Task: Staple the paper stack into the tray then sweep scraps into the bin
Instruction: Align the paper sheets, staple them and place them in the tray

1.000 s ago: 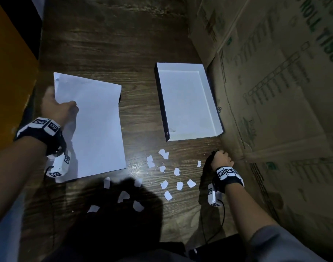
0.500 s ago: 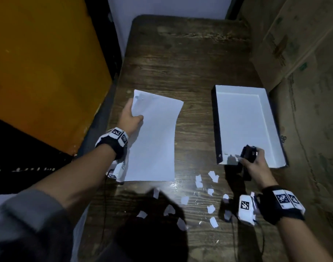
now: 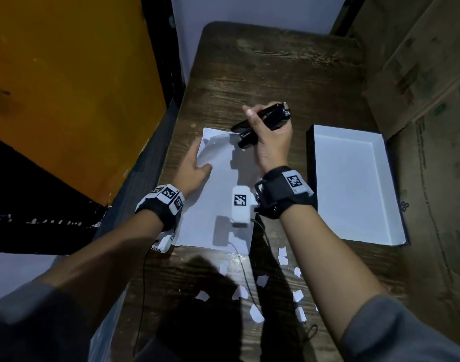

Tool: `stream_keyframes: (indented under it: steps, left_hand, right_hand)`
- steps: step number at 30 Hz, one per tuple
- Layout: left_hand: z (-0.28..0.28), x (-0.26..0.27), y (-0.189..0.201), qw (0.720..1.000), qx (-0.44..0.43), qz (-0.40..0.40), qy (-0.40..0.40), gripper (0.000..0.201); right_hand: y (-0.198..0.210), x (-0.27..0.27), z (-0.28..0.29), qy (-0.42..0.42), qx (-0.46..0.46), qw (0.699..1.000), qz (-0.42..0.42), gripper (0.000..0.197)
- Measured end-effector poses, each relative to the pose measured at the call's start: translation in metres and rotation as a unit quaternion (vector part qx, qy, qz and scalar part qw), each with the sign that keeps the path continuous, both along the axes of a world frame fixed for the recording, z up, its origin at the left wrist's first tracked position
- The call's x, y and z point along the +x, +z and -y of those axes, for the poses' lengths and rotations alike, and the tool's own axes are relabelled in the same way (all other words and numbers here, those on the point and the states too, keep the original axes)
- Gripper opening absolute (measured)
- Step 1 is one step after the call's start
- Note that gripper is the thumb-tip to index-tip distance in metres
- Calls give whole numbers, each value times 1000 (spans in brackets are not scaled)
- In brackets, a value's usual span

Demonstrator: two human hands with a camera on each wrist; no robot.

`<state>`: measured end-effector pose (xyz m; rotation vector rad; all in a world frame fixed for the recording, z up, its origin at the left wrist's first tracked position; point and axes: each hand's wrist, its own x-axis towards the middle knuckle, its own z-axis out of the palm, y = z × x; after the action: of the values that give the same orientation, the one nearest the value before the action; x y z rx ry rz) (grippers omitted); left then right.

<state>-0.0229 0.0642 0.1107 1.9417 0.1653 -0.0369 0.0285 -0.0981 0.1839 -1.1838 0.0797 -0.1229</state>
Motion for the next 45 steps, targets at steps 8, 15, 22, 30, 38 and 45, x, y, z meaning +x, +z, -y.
stream_keyframes:
  steps: [8,15,22,30,38,45]
  left_hand:
    - [-5,-4,-3,1000,0,8,-2,64]
    - [-1,-13,8,999,-25,37,-10,54]
    - [6,-11,8,997,-1,77,-23,43]
    - [10,-13,10,992,-18,104,-63,62]
    - [8,-17,-5,981,69,176,-44,56]
    - [12,-18,12,990,50,127,-45,66]
  right_hand:
    - [-9,4,-27,-19,28,999,-9,32]
    - [-9,6,-33,0,70,996,-47,25]
    - [-1,5,-37,21,44,997,-67,17]
    - [3,7,-37,-8,4,997,-74,9]
    - [0,7,-31,-31,26,995,-92,12]
    - [3,5,-30,-20,20,996,-81,12]
